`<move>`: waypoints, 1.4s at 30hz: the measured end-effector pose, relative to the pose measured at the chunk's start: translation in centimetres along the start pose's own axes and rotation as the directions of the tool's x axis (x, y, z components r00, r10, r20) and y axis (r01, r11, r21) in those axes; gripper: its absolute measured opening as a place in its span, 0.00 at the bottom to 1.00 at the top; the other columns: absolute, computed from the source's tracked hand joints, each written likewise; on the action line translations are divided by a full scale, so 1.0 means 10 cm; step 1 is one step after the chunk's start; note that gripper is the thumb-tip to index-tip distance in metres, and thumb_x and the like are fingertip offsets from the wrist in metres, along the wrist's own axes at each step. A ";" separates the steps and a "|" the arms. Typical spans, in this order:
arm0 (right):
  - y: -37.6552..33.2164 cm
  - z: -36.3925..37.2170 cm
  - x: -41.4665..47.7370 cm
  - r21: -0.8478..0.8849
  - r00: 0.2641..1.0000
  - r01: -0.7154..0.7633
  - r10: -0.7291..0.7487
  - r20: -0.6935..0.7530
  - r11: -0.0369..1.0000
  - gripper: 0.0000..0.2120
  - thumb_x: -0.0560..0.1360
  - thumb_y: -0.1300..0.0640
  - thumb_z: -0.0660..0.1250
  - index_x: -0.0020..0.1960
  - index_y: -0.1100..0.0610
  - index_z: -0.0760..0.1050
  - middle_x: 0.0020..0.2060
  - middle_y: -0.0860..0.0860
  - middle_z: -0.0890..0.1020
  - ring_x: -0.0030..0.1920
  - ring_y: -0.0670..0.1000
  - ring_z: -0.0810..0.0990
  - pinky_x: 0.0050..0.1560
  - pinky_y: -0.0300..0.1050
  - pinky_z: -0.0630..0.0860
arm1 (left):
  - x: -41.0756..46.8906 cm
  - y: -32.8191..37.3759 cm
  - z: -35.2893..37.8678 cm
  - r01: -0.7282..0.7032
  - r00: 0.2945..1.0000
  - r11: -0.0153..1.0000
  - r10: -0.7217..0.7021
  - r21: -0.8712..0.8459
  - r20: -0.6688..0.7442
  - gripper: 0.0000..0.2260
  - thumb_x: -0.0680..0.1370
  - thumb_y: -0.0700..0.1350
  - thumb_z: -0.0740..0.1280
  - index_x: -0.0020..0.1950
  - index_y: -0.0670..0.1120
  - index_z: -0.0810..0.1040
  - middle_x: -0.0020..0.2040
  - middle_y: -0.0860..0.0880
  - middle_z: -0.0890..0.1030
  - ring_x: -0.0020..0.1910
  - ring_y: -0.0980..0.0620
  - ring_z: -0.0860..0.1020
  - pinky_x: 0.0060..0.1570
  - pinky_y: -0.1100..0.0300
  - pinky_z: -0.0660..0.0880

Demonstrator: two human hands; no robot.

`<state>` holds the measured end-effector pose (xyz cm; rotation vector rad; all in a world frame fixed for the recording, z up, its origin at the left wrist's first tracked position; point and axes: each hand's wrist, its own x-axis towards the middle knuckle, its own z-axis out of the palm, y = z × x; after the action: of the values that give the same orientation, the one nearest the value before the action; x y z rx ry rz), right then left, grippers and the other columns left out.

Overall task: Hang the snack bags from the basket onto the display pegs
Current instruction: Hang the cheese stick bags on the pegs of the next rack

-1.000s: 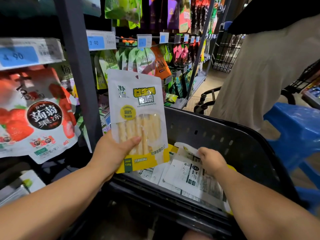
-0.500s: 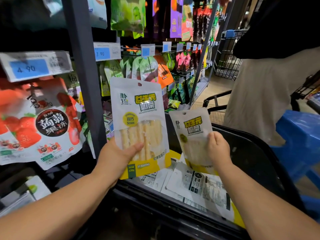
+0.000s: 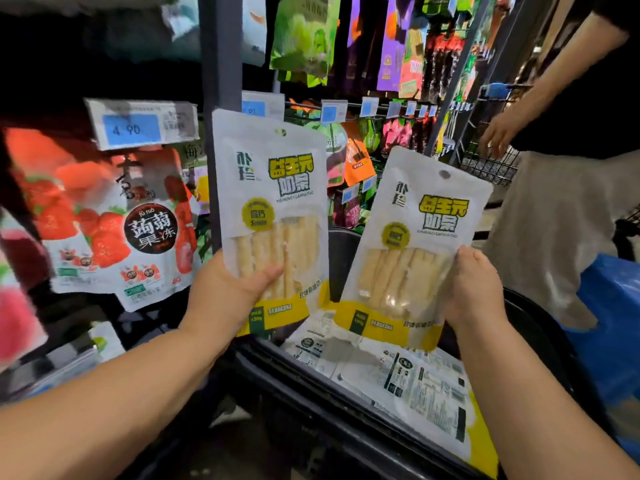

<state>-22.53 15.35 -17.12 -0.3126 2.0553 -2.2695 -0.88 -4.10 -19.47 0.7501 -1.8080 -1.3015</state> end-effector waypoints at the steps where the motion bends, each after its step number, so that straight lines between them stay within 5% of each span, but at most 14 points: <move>1: -0.07 0.05 -0.03 0.047 0.997 -0.028 0.025 0.073 0.999 0.13 0.84 0.60 0.55 0.56 0.64 0.77 0.42 0.57 0.83 0.37 0.46 0.83 0.29 0.37 0.76 | -0.01 0.05 -0.06 -0.027 1.000 0.999 0.027 0.032 -0.002 0.12 0.73 0.44 0.74 0.55 0.50 0.79 0.43 0.60 0.79 0.42 0.68 0.75 0.35 0.80 0.67; 4: -0.17 0.25 -0.06 0.092 0.978 -0.101 0.082 0.194 0.991 0.13 0.83 0.58 0.55 0.52 0.57 0.79 0.41 0.51 0.86 0.43 0.50 0.85 0.41 0.45 0.81 | -0.09 0.18 -0.24 -0.042 0.999 0.996 0.042 0.084 -0.005 0.10 0.73 0.44 0.75 0.50 0.54 0.77 0.40 0.62 0.77 0.35 0.72 0.73 0.34 0.80 0.67; 7: -0.29 0.51 -0.23 0.046 0.943 -0.088 0.068 0.327 0.995 0.10 0.75 0.54 0.61 0.43 0.56 0.79 0.42 0.56 0.81 0.46 0.54 0.80 0.62 0.62 0.75 | -0.24 0.25 -0.39 -0.015 1.000 0.997 0.015 0.082 -0.007 0.11 0.72 0.42 0.75 0.48 0.53 0.76 0.39 0.60 0.78 0.31 0.76 0.74 0.33 0.80 0.66; 10: -0.32 0.80 -0.44 -0.007 0.912 -0.111 0.105 0.396 0.994 0.10 0.77 0.54 0.61 0.42 0.57 0.78 0.38 0.55 0.83 0.42 0.56 0.82 0.55 0.57 0.80 | -0.46 0.32 -0.56 -0.006 0.999 0.995 0.010 0.097 -0.042 0.13 0.72 0.42 0.75 0.43 0.57 0.74 0.37 0.61 0.77 0.31 0.77 0.73 0.32 0.80 0.66; 13: -0.34 1.03 -0.76 -0.042 0.866 -0.102 0.109 0.489 0.994 0.18 0.69 0.50 0.63 0.51 0.62 0.78 0.49 0.67 0.80 0.46 0.65 0.80 0.59 0.72 0.74 | -0.67 0.35 -0.80 0.016 0.994 0.991 -0.001 0.129 -0.114 0.10 0.71 0.45 0.76 0.45 0.56 0.76 0.38 0.59 0.79 0.35 0.71 0.77 0.33 0.78 0.68; 17: -0.47 1.30 -1.26 -0.016 0.815 -0.114 0.103 0.570 0.993 0.19 0.77 0.56 0.63 0.61 0.69 0.72 0.57 0.73 0.74 0.37 0.58 0.75 0.62 0.73 0.70 | -0.97 0.39 -1.15 0.048 0.980 0.990 -0.022 0.130 -0.197 0.11 0.71 0.46 0.77 0.46 0.56 0.77 0.40 0.59 0.81 0.38 0.66 0.77 0.33 0.78 0.69; 20: -0.62 1.46 -1.60 -0.013 0.735 -0.163 0.130 0.665 0.987 0.23 0.67 0.53 0.63 0.56 0.66 0.75 0.56 0.69 0.78 0.53 0.72 0.79 0.56 0.78 0.71 | -1.19 0.45 -1.41 0.065 0.968 0.986 -0.024 0.154 -0.252 0.10 0.70 0.47 0.77 0.46 0.56 0.78 0.41 0.58 0.82 0.39 0.64 0.78 0.34 0.74 0.69; 23: -0.79 1.53 -1.89 0.049 0.586 -0.161 0.056 0.808 0.986 0.18 0.75 0.55 0.62 0.57 0.67 0.75 0.54 0.69 0.79 0.52 0.64 0.83 0.56 0.61 0.79 | -1.35 0.53 -1.69 0.050 0.948 0.987 0.001 0.152 -0.318 0.10 0.71 0.44 0.76 0.47 0.54 0.78 0.35 0.60 0.81 0.34 0.68 0.78 0.32 0.76 0.69; 25: -0.84 1.51 -2.02 0.080 0.439 -0.125 -0.017 0.898 0.989 0.10 0.80 0.57 0.64 0.61 0.55 0.75 0.56 0.58 0.83 0.54 0.54 0.84 0.56 0.56 0.80 | -1.45 0.57 -1.86 0.034 0.936 0.992 0.011 0.121 -0.352 0.10 0.71 0.40 0.76 0.48 0.52 0.80 0.31 0.63 0.81 0.32 0.72 0.78 0.32 0.78 0.69; 29: -0.85 1.53 -2.08 0.074 0.168 0.091 -0.088 0.982 0.993 0.47 0.60 0.62 0.83 0.70 0.37 0.64 0.63 0.46 0.79 0.60 0.50 0.81 0.57 0.54 0.80 | -1.61 0.67 -2.11 0.015 0.892 0.999 0.006 0.042 -0.451 0.10 0.71 0.38 0.76 0.49 0.48 0.82 0.39 0.57 0.84 0.34 0.68 0.80 0.35 0.76 0.72; 31: -0.80 1.59 -2.15 0.103 0.196 0.119 -0.125 0.973 0.988 0.52 0.56 0.61 0.81 0.73 0.36 0.60 0.62 0.45 0.79 0.59 0.50 0.82 0.54 0.53 0.82 | -1.66 0.75 -2.16 -0.004 0.878 1.000 0.017 0.029 -0.478 0.11 0.71 0.38 0.76 0.49 0.50 0.82 0.41 0.55 0.85 0.38 0.66 0.82 0.39 0.72 0.76; 34: -0.71 1.63 -2.31 0.118 0.276 -0.089 -0.089 0.957 0.989 0.46 0.55 0.61 0.80 0.70 0.54 0.69 0.56 0.55 0.84 0.52 0.56 0.85 0.46 0.50 0.83 | -1.74 0.78 -2.18 -0.017 0.860 1.000 0.022 0.014 -0.510 0.12 0.70 0.38 0.77 0.49 0.50 0.81 0.41 0.55 0.86 0.40 0.62 0.83 0.39 0.71 0.76; 38: -0.73 1.61 -2.49 0.179 0.209 -0.253 -0.127 0.970 0.951 0.41 0.53 0.48 0.85 0.61 0.63 0.78 0.52 0.61 0.85 0.53 0.62 0.84 0.51 0.53 0.83 | -1.93 0.95 -2.22 0.020 0.838 0.998 0.019 0.065 -0.546 0.22 0.62 0.52 0.80 0.54 0.50 0.82 0.48 0.51 0.86 0.49 0.53 0.84 0.52 0.56 0.79; 42: -0.87 1.59 -2.70 0.217 0.148 -0.302 -0.180 0.973 0.928 0.20 0.70 0.53 0.72 0.59 0.60 0.78 0.51 0.60 0.85 0.49 0.59 0.86 0.46 0.50 0.83 | -2.21 1.11 -2.29 0.102 0.798 0.975 0.037 0.195 -0.601 0.10 0.72 0.47 0.76 0.50 0.52 0.80 0.43 0.56 0.83 0.39 0.67 0.80 0.38 0.78 0.70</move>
<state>7.64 5.68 -10.02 -1.2560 0.8139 -1.4398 29.94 5.79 -10.23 1.1705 -1.4151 -0.7508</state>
